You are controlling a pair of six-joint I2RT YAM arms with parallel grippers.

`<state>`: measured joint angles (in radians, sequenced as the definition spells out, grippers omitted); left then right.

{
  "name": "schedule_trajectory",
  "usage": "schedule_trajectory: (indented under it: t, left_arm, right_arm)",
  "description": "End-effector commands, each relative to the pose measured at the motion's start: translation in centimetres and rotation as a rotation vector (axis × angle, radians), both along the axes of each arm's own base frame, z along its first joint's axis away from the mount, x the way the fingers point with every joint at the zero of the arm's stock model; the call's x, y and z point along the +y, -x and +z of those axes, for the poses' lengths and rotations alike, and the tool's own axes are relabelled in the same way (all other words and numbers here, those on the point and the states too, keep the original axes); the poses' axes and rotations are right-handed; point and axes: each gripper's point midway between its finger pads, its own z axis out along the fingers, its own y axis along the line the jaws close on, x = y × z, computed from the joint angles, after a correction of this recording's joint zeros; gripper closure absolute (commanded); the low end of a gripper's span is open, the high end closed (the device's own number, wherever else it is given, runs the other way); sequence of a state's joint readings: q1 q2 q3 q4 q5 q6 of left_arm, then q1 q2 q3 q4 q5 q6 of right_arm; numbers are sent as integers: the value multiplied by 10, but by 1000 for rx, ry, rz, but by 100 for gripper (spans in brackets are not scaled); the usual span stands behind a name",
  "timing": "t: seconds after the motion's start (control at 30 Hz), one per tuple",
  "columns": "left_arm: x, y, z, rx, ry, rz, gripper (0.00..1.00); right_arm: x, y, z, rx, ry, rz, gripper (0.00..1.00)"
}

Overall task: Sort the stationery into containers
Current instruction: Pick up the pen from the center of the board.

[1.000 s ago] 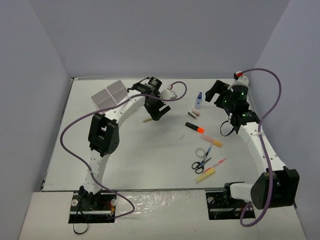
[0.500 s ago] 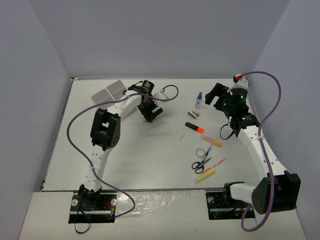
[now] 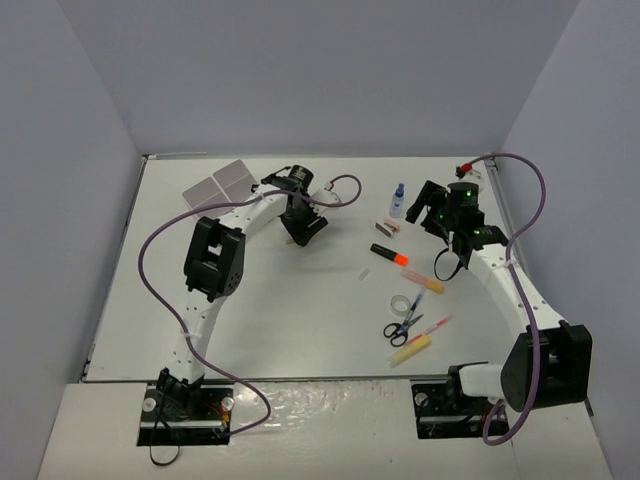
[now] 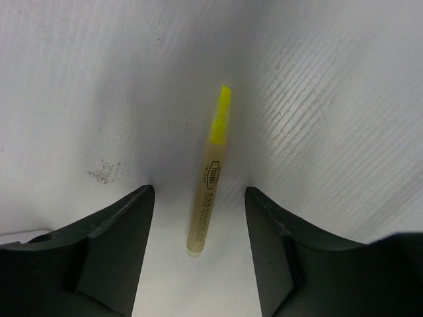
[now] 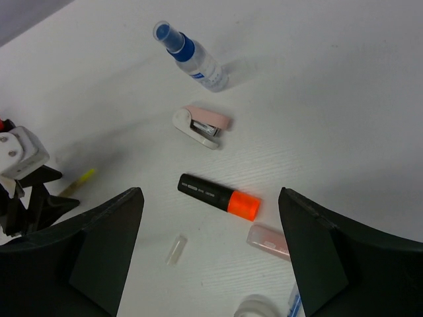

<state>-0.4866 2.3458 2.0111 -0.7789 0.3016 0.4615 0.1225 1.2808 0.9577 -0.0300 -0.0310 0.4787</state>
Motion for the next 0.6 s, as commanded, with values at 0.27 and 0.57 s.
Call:
schedule_trajectory:
  t: [0.27, 0.57]
  left_arm:
    - [-13, 27, -2, 85, 47, -41, 100]
    - [-2, 4, 91, 25, 416, 235, 100]
  right_arm:
    - [11, 3, 0, 13, 8, 5, 20]
    - [52, 29, -40, 192, 22, 129, 23]
